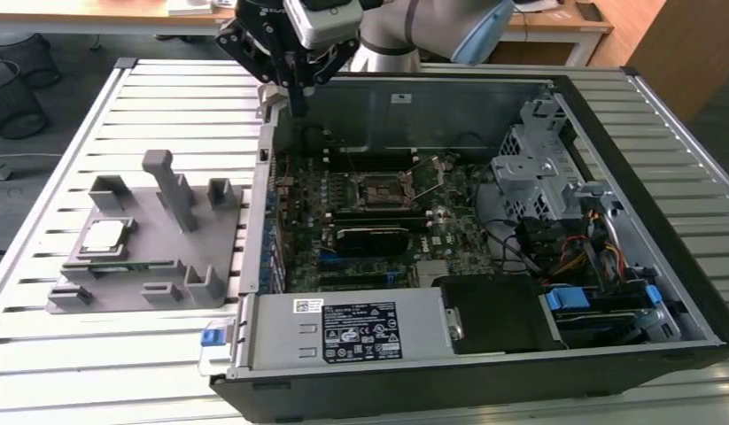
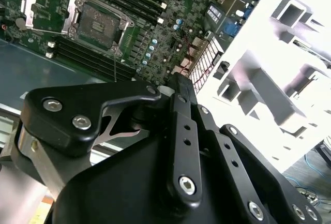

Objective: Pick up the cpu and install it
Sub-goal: 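Reach for the cpu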

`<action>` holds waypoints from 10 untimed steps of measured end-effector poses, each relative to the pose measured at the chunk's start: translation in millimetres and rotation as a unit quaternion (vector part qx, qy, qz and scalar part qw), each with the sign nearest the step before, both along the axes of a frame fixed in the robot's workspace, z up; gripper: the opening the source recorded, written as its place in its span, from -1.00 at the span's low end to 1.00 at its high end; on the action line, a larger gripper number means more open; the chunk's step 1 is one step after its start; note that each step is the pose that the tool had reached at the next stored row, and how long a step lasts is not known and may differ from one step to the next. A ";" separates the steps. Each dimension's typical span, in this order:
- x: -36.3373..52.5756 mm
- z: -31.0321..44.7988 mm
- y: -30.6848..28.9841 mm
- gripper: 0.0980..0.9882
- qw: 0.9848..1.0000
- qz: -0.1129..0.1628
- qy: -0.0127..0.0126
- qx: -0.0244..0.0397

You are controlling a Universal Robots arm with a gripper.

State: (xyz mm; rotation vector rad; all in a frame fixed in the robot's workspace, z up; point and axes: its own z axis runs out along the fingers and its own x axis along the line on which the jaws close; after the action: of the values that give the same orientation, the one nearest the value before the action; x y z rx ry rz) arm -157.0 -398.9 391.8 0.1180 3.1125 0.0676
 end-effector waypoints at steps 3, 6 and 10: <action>-3.8 -0.1 0.0 -0.98 1.000 0.000 0.000 0.000; -7.4 -0.3 0.0 -0.98 1.000 0.000 0.000 0.000; -12.4 -0.5 0.0 -0.98 1.000 0.000 0.000 0.000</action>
State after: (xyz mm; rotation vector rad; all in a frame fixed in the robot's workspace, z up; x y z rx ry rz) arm -169.4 -398.9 391.3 0.1180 3.1125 0.0676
